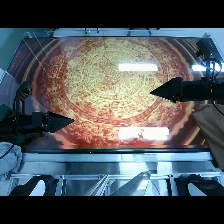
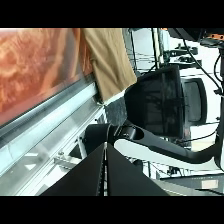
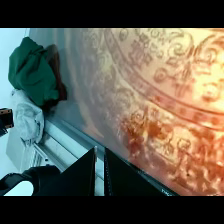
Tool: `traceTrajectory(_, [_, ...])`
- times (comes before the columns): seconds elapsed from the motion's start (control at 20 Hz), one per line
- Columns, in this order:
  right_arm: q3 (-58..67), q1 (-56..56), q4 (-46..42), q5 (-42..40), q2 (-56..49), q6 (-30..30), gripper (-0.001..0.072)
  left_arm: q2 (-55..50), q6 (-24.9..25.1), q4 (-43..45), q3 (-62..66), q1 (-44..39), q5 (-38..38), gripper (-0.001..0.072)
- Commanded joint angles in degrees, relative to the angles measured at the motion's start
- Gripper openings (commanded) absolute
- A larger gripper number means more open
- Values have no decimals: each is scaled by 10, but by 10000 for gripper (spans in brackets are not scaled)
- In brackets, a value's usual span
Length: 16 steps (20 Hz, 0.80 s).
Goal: Fold the shirts.
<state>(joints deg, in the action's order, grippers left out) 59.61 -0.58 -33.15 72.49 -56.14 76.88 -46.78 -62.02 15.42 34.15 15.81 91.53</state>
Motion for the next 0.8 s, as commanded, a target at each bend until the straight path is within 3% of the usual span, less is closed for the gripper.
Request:
traceTrajectory(0.0, [0, 0, 0, -1, 0, 0, 91, 0, 0, 0, 0, 0, 0, 11])
traceTrajectory(0.55, [0, -5, 0, 0, -18, -1, 100, 0, 0, 0, 0, 0, 0, 11])
traceTrajectory(0.6, [0, -10, 0, 0, -25, -6, 190, 0, 0, 0, 0, 0, 0, 11])
traceTrajectory(0.65, [0, -16, 0, 0, -33, -6, 389, 0, 0, 0, 0, 0, 0, 12])
traceTrajectory(0.7, [0, -24, 0, -1, -42, -6, 509, 0, 0, 0, 0, 0, 0, 11])
traceTrajectory(0.75, [0, -32, 0, -1, -52, -6, 505, 0, 0, 0, 0, 0, 0, 11])
